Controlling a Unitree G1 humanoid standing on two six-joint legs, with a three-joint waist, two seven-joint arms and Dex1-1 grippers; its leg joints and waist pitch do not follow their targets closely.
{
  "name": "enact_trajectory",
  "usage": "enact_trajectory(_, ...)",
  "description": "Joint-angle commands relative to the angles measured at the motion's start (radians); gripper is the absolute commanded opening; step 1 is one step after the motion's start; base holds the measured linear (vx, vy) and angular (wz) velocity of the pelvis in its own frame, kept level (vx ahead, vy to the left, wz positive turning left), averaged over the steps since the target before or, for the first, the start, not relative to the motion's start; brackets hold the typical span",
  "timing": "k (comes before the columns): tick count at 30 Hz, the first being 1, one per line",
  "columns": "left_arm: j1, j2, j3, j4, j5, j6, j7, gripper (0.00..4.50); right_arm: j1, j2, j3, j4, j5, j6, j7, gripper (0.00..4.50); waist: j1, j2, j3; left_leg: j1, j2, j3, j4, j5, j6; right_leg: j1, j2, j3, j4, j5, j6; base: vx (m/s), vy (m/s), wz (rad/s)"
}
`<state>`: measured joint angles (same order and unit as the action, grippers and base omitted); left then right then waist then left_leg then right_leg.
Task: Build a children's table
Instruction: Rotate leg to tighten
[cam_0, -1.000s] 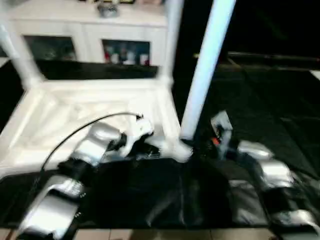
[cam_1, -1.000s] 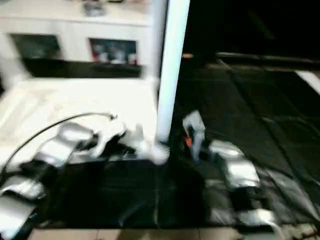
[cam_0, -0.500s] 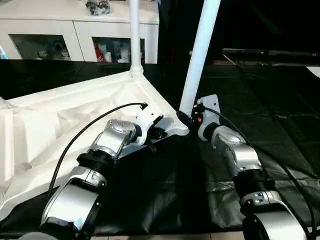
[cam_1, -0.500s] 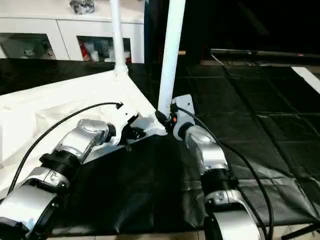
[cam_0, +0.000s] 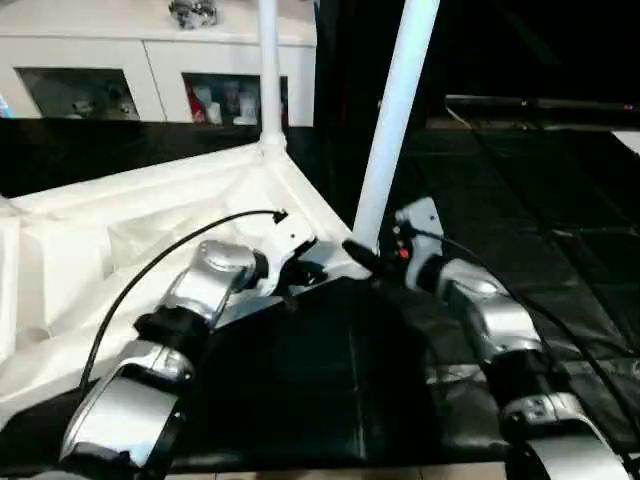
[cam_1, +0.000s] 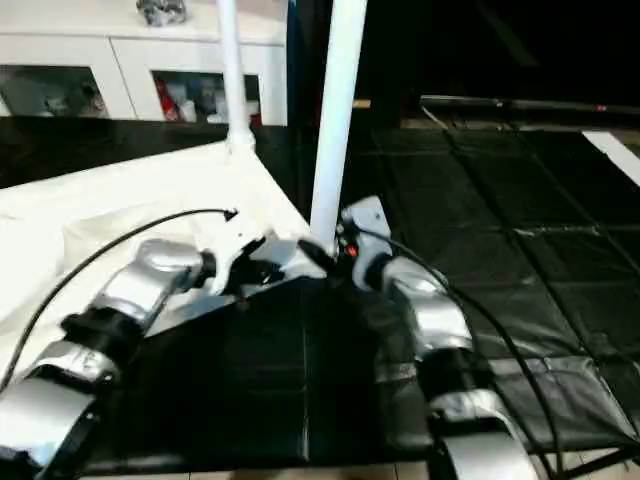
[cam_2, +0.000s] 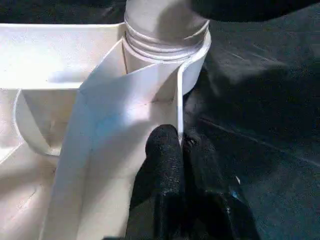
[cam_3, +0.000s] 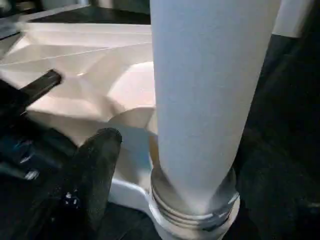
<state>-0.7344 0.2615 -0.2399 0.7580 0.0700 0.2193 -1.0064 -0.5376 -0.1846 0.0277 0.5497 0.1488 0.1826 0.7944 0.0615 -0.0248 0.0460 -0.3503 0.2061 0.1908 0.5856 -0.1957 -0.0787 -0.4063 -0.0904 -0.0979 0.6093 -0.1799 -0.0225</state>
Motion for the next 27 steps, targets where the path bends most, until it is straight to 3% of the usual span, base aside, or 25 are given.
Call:
enact_trajectory(1, 0.009, 0.015, -0.035, -0.042, -0.021, -0.053, -0.092, 0.0, 0.021, -0.039, 0.071, -0.052, 0.033, 0.021, 0.17, 4.06, 0.01, 0.0, -0.06, 0.001, 0.03, -0.012, -0.064, -0.163, 0.073, 0.064, -0.065, 0.058, -0.074, -0.183, -0.22, 0.0, 0.0, 0.0)
enact_trajectory(3, 0.012, 0.024, -0.041, -0.045, -0.021, -0.058, -0.112, 0.0, 0.025, -0.056, 0.074, -0.06, 0.035, 0.019, 0.197, 4.29, 0.01, 0.001, -0.059, 0.0, 0.03, -0.011, -0.065, -0.167, 0.067, 0.061, -0.064, 0.058, -0.074, -0.187, -0.22, 0.0, 0.0, 0.0)
enact_trajectory(11, 0.061, 0.12, -0.108, -0.127, -0.037, -0.169, -0.373, 0.0, 0.039, -0.221, 0.142, -0.13, 0.082, 0.066, 0.552, 4.29, 0.034, 0.004, -0.06, 0.003, 0.037, -0.01, -0.064, -0.163, 0.06, 0.061, -0.064, 0.057, -0.066, -0.164, -0.234, 0.0, 0.0, 0.0)
enact_trajectory(14, 0.074, 0.142, -0.132, -0.159, -0.035, -0.182, -0.419, 0.0, 0.035, -0.241, 0.161, -0.13, 0.088, 0.071, 0.606, 4.29, 0.042, 0.007, -0.062, 0.007, 0.039, -0.009, -0.064, -0.164, 0.059, 0.056, -0.063, 0.057, -0.062, -0.14, -0.249, 0.0, 0.0, 0.0)
enact_trajectory(19, 0.091, 0.159, -0.159, -0.189, -0.037, -0.207, -0.476, 0.0, 0.022, -0.253, 0.19, -0.114, 0.082, 0.065, 0.653, 4.29, 0.054, 0.005, -0.059, 0.009, 0.038, -0.007, -0.066, -0.184, 0.037, 0.054, -0.064, 0.058, -0.065, -0.174, -0.237, 0.0, 0.0, 0.0)
enact_trajectory(27, 0.105, 0.169, -0.173, -0.223, -0.04, -0.209, -0.504, 0.0, 0.018, -0.258, 0.215, -0.131, 0.102, 0.114, 0.719, 3.54, 0.055, 0.002, -0.061, 0.006, 0.038, -0.009, -0.065, -0.171, 0.035, 0.057, -0.065, 0.058, -0.065, -0.187, -0.222, 0.0, 0.0, 0.0)
